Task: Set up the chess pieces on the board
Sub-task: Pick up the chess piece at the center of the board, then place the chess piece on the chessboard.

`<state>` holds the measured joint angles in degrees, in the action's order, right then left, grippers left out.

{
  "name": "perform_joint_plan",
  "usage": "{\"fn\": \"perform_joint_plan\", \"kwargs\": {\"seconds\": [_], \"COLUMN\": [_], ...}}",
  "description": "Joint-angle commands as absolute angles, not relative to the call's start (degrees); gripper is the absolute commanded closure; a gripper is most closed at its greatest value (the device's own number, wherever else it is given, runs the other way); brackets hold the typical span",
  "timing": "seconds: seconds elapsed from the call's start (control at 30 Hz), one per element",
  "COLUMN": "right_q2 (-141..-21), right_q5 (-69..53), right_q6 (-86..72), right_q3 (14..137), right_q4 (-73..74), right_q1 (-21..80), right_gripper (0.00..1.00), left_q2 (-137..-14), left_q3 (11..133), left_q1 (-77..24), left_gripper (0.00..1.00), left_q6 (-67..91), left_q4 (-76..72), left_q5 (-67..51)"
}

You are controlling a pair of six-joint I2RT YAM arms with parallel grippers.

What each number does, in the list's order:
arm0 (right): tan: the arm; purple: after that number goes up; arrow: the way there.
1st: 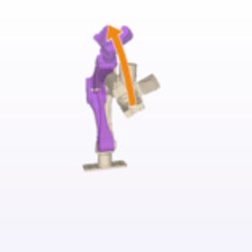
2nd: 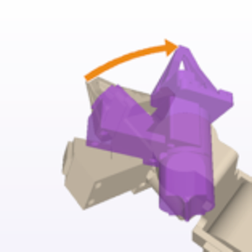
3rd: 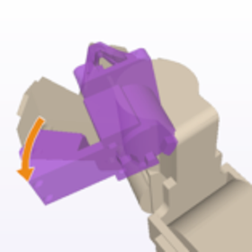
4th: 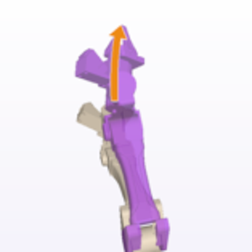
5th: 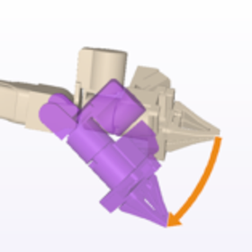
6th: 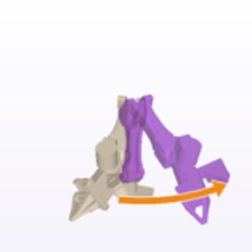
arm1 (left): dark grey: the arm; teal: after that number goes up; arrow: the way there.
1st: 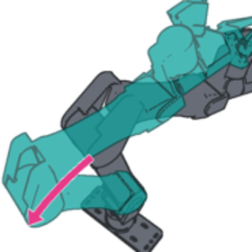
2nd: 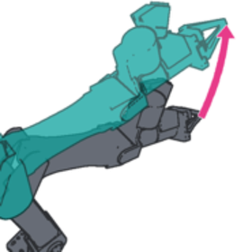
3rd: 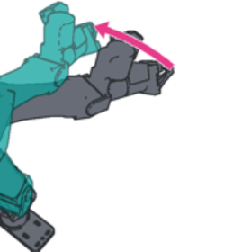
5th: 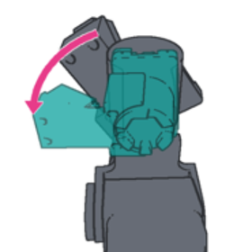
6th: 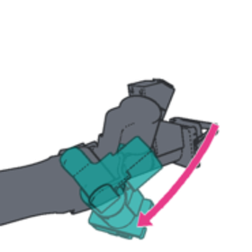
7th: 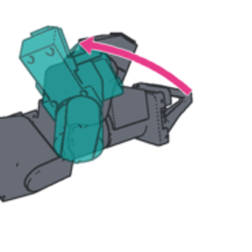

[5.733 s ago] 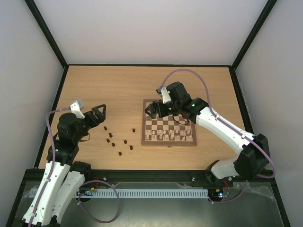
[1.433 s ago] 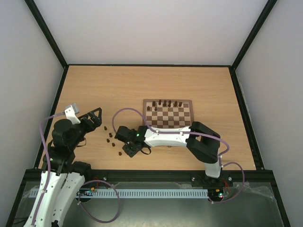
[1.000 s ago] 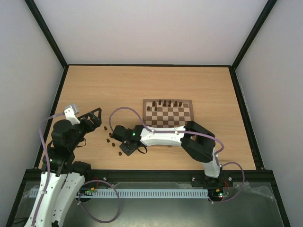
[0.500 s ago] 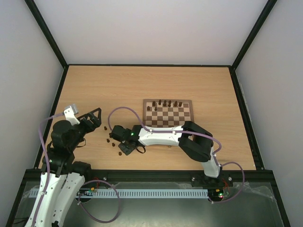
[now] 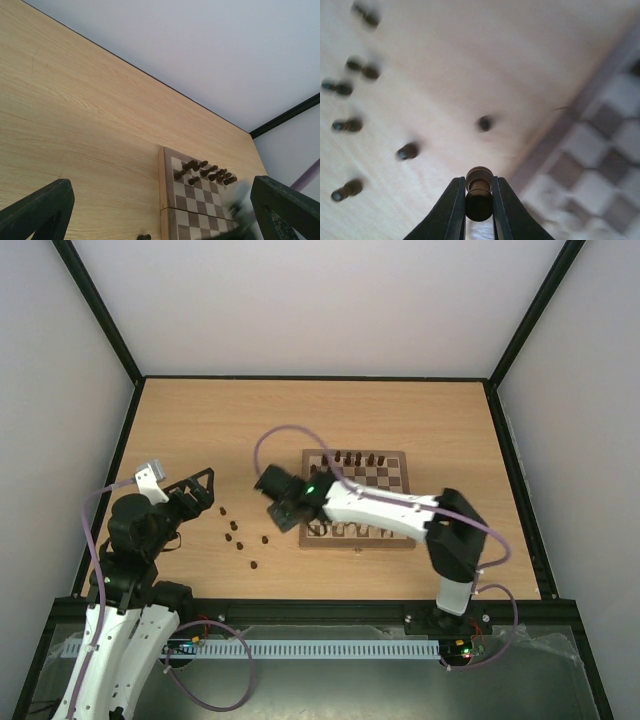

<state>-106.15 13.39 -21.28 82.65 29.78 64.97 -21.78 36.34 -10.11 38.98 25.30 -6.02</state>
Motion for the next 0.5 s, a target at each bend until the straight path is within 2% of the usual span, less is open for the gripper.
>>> {"fn": "perform_joint_plan", "kwargs": {"seconds": [0.0,0.23,0.47], "right_q2": [-96.9,-89.8,-92.2], "right_q5": [18.2,20.8,20.2], "right_q6": [-19.9,-20.1,-20.8], "right_q3": [82.7,80.6,81.2], "right_q4": [36.5,39.3,40.0], "right_q1": [57.5,41.0,29.2], "right_gripper": [0.87,0.86,0.86], "left_q2": [-22.4,-24.6,-26.9], "left_q3": [36.6,36.6,36.7], "left_q1": [-10.3,-10.3,-10.3], "left_gripper": [0.01,0.01,0.01], "left_q6": [38.7,38.5,37.6], "left_q4": [24.6,22.6,21.1], "left_q5": [-7.2,-8.9,-9.9]}}
